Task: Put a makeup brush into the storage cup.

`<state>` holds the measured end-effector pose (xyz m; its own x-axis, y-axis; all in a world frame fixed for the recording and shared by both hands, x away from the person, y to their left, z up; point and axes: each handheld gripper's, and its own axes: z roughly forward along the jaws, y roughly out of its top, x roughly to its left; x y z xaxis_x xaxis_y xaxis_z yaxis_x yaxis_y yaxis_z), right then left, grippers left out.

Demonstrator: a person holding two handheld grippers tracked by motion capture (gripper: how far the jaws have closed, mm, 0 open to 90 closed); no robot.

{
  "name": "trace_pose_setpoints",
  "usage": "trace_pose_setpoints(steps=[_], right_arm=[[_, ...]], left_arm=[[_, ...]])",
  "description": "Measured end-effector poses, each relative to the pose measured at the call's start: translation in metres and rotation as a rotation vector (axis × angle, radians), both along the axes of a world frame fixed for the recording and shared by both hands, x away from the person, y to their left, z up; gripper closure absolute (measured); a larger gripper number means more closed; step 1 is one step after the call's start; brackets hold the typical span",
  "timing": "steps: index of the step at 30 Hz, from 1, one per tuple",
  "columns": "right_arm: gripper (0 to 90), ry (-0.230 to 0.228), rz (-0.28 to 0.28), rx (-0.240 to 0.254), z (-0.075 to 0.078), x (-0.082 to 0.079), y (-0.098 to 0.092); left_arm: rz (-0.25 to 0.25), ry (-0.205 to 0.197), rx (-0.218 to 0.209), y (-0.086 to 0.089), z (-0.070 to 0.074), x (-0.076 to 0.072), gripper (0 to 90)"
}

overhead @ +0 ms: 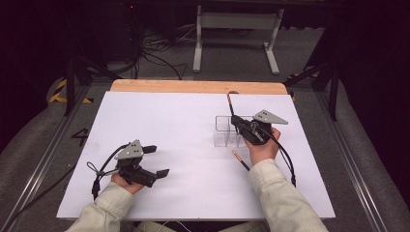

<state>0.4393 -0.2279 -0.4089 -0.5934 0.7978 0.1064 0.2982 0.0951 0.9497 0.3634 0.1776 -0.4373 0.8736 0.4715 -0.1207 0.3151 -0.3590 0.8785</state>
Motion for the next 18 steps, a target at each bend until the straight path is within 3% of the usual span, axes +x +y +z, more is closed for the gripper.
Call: trace_pose_setpoints(steps=[4, 8, 11, 18], right_arm=[[82.5, 0.014, 0.002, 0.005, 0.0, 0.0, 0.0], [67.6, 0.025, 0.005, 0.055, 0.004, -0.002, -0.004], [57.2, 0.007, 0.004, 0.066, 0.009, -0.005, -0.007], [50.2, -0.03, 0.028, 0.09, 0.026, -0.018, -0.014]], left_arm=[[-0.003, -0.001, 0.005, 0.0, 0.0, 0.0, 0.9], [0.0, -0.001, 0.003, 0.0, 0.0, 0.0, 0.9], [0.0, -0.002, 0.003, 0.0, 0.0, 0.0, 0.9], [0.002, 0.0, 0.002, 0.0, 0.0, 0.0, 0.9]])
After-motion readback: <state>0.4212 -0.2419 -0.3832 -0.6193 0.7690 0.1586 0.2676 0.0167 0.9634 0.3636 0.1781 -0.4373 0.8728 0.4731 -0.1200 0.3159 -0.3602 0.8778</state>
